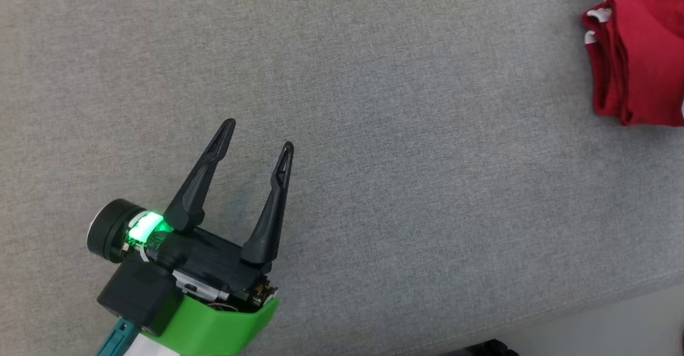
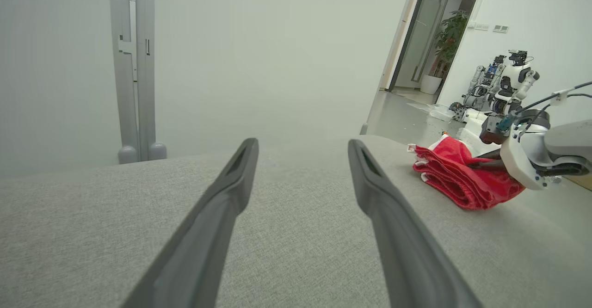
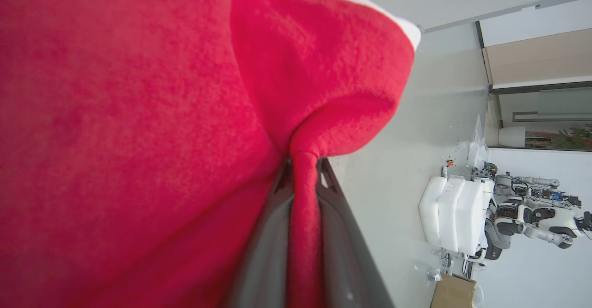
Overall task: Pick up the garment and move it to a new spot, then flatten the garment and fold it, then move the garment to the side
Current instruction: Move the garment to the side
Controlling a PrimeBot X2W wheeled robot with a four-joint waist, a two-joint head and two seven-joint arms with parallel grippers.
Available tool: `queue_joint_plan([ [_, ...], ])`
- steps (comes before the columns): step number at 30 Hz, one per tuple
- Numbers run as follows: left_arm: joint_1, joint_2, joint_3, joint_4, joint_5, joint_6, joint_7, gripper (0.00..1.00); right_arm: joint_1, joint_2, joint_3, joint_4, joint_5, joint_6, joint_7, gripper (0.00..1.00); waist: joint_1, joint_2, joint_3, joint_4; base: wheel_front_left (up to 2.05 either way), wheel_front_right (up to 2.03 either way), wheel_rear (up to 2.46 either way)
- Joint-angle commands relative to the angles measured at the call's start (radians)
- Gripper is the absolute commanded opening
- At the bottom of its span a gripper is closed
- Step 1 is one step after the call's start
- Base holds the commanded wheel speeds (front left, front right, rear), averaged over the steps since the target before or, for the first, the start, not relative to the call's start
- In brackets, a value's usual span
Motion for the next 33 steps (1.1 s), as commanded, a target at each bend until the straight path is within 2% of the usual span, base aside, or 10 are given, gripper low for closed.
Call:
queue_joint_plan([
  [1, -0.008, 0.013, -0.004, -0.007, 0.007, -0.003, 0.0, 1.0, -0.004, -0.007, -0.031, 0.015, -0.036, -0.003, -0.018, 0.0, -0.0002, -0.0001, 0.031, -0.028, 0.0, 0.0, 0.0],
  [6, 0.014, 0.026, -0.014, -0.027, -0.002, -0.003, 0.0, 1.0, 0.019, -0.031, -0.145, 0.053, -0.154, -0.003, -0.058, 0.0, -0.0002, -0.0001, 0.025, -0.009, 0.0, 0.0, 0.0],
  [14, 0.056, 0.038, 0.005, -0.044, -0.013, -0.003, 0.0, 1.0, 0.09, 0.007, -0.406, -0.022, -0.392, -0.003, -0.065, 0.01, -0.0002, -0.0001, 0.023, 0.012, 0.0, 0.0, 0.0],
  [15, 0.06, 0.039, 0.006, -0.044, -0.013, -0.003, 0.0, 1.0, 0.108, 0.022, -0.444, -0.042, -0.424, -0.003, -0.065, 1.0, -0.0002, -0.0001, 0.024, 0.014, 0.0, 0.0, 0.0],
  [20, 0.059, 0.034, 0.002, -0.031, -0.016, -0.003, 0.0, 1.0, 0.18, 0.095, -0.593, -0.147, -0.541, -0.003, -0.075, 1.0, -0.0002, -0.0001, 0.019, 0.02, 0.0, 0.0, 0.0],
  [24, 0.054, 0.023, 0.003, -0.018, -0.027, -0.003, 0.0, 1.0, 0.229, 0.184, -0.682, -0.213, -0.57, -0.003, -0.124, 1.0, -0.0002, -0.0001, -0.009, 0.028, 0.0, 0.0, 0.0],
  [29, 0.06, -0.004, 0.025, 0.007, -0.043, -0.003, 0.0, 1.0, 0.301, 0.327, -0.855, -0.282, -0.508, -0.002, -0.204, 1.0, -0.0002, -0.0001, -0.078, 0.049, 0.0, 0.0, 0.0],
  [33, 0.089, -0.035, 0.067, 0.047, -0.063, -0.003, 0.0, 1.0, 0.383, 0.462, -0.966, -0.357, -0.39, -0.003, -0.276, 1.0, -0.0002, -0.0001, -0.16, 0.077, 0.0, 0.0, 0.0],
])
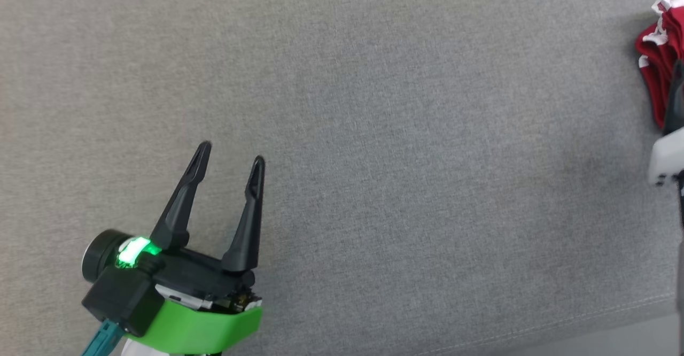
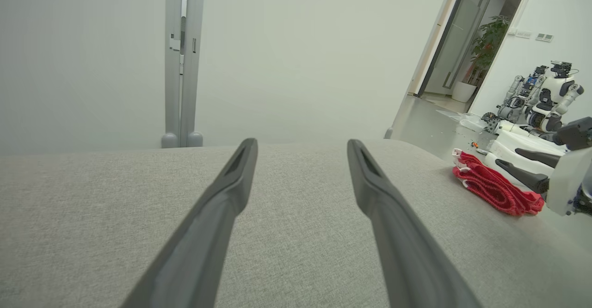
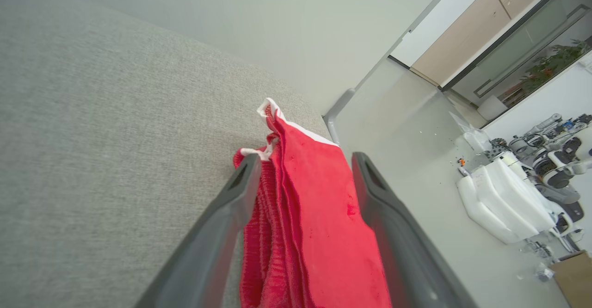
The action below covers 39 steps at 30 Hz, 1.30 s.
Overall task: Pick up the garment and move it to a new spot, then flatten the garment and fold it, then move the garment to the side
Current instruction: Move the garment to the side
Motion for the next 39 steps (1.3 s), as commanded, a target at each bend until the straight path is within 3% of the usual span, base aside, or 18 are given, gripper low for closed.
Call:
queue_joint_plan([
  [1, 0.022, -0.007, 0.015, 0.016, -0.005, -0.003, 0.0, 1.0, 0.045, 0.027, -0.02, -0.029, 0.047, -0.002, -0.016, 1.0, 0.0, 0.0, -0.098, 0.042, 0.0, 0.0, 0.0],
  [7, 0.084, -0.036, 0.103, 0.095, -0.021, -0.003, 0.0, 1.0, 0.222, 0.151, -0.003, -0.219, 0.275, -0.002, -0.039, 1.0, 0.0, 0.0, -0.227, 0.084, 0.0, 0.0, 0.0],
  [11, 0.114, -0.054, 0.168, 0.154, -0.003, -0.003, 0.0, 1.0, 0.345, 0.191, 0.064, -0.349, 0.423, -0.002, -0.044, 1.0, 0.0, 0.0, -0.297, 0.104, 0.0, 0.0, 0.0],
  [15, 0.142, -0.071, 0.222, 0.213, 0.02, -0.003, 0.0, 1.0, 0.446, 0.199, 0.144, -0.387, 0.523, -0.002, -0.046, 1.0, 0.0, 0.0, -0.356, 0.122, 0.0, 0.0, 0.0],
  [20, 0.167, -0.083, 0.274, 0.294, 0.025, -0.003, 0.0, 1.0, 0.535, 0.202, 0.229, -0.372, 0.567, -0.002, -0.047, 1.0, 0.0, 0.0, -0.411, 0.139, 0.0, 0.0, 0.0],
  [27, 0.185, -0.09, 0.269, 0.394, 0.036, -0.003, 0.0, 1.0, 0.599, 0.202, 0.28, -0.3, 0.606, -0.002, -0.047, 1.0, 0.0, 0.0, -0.442, 0.178, 0.0, 0.0, 0.0],
  [39, 0.188, -0.092, 0.278, 0.425, 0.028, -0.003, 0.0, 1.0, 0.624, 0.202, 0.313, -0.234, 0.544, -0.002, -0.047, 1.0, 0.0, 0.0, -0.462, 0.174, 0.0, 0.0, 0.0],
])
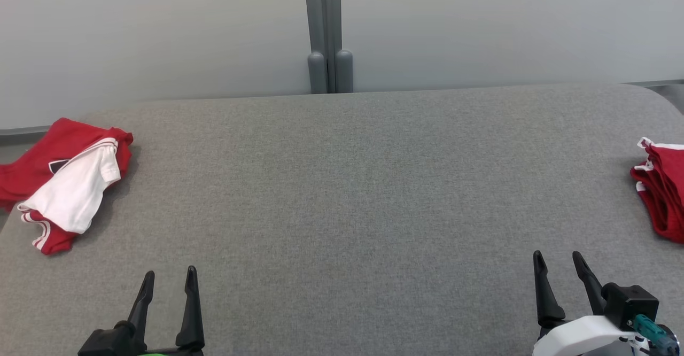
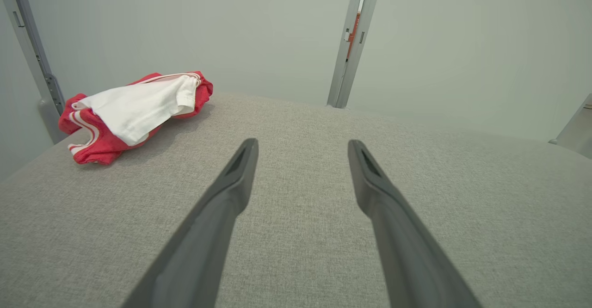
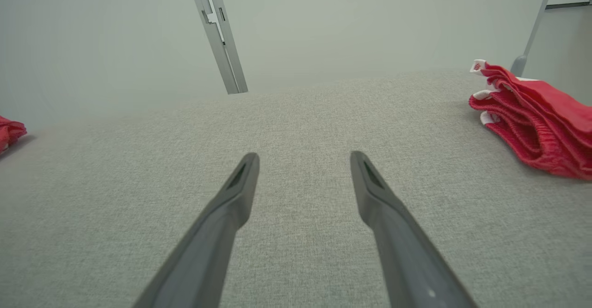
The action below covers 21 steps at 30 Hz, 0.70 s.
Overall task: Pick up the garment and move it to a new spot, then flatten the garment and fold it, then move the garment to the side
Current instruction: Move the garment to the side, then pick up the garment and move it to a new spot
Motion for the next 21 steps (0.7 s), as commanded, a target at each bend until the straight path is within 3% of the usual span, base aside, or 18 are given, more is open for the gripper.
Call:
queue_joint_plan([
  [1, -0.006, 0.001, 0.001, -0.007, 0.001, -0.003, 0.0, 1.0, 0.012, -0.003, -0.001, 0.002, -0.009, -0.002, -0.003, 1.0, 0.0001, 0.0, -0.001, -0.004, 0.0, 0.0, 0.0],
  [12, -0.014, 0.001, -0.023, -0.022, -0.009, -0.003, 0.0, 1.0, 0.01, -0.003, -0.002, -0.01, -0.008, -0.002, -0.003, 1.0, 0.0001, 0.0, -0.002, -0.006, 0.0, 0.0, 0.0],
  [21, -0.016, 0.001, -0.031, -0.018, -0.005, -0.003, 0.0, 1.0, 0.026, -0.003, 0.007, -0.014, -0.003, -0.002, -0.003, 1.0, 0.0001, 0.0, -0.009, 0.086, 0.0, 0.0, 0.0],
])
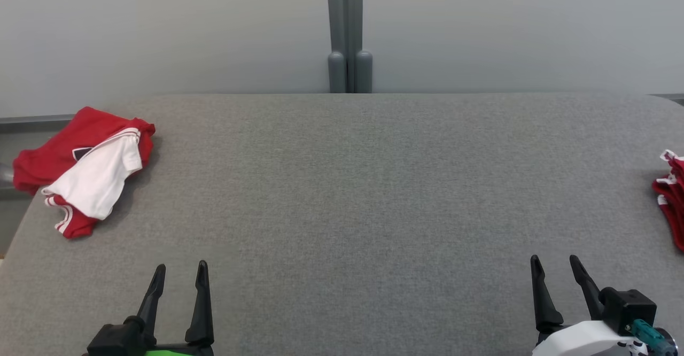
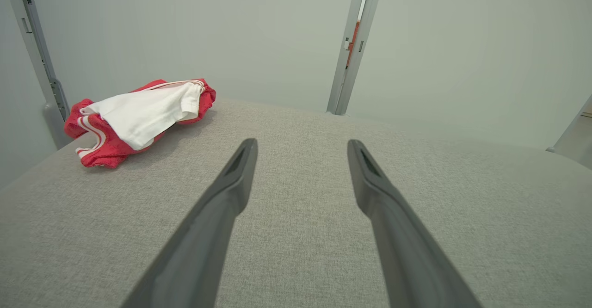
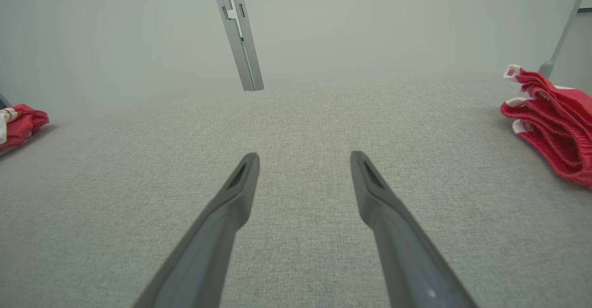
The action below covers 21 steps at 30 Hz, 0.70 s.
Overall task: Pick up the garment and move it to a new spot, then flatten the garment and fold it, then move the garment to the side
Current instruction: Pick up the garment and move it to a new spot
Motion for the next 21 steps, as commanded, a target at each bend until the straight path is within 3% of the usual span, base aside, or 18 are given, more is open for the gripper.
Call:
queue_joint_plan([
  [1, -0.008, 0.002, 0.005, 0.001, -0.003, -0.002, 0.0, 1.0, 0.011, -0.002, 0.002, -0.004, 0.002, -0.002, -0.003, 1.0, 0.0001, 0.0, -0.005, 0.047, 0.0, 0.0, 0.0],
  [15, 0.023, 0.003, 0.036, -0.007, 0.019, -0.002, 0.0, 1.0, 0.027, -0.002, 0.034, 0.003, 0.025, -0.002, -0.003, 1.0, 0.0001, 0.0, -0.019, 0.348, 0.0, 0.0, 0.0],
  [21, 0.036, 0.002, 0.071, -0.026, 0.012, -0.002, 0.0, 1.0, 0.002, -0.003, 0.07, 0.006, 0.024, -0.002, -0.003, 1.0, 0.0001, 0.0, 0.001, 0.416, 0.0, 0.0, 0.0],
])
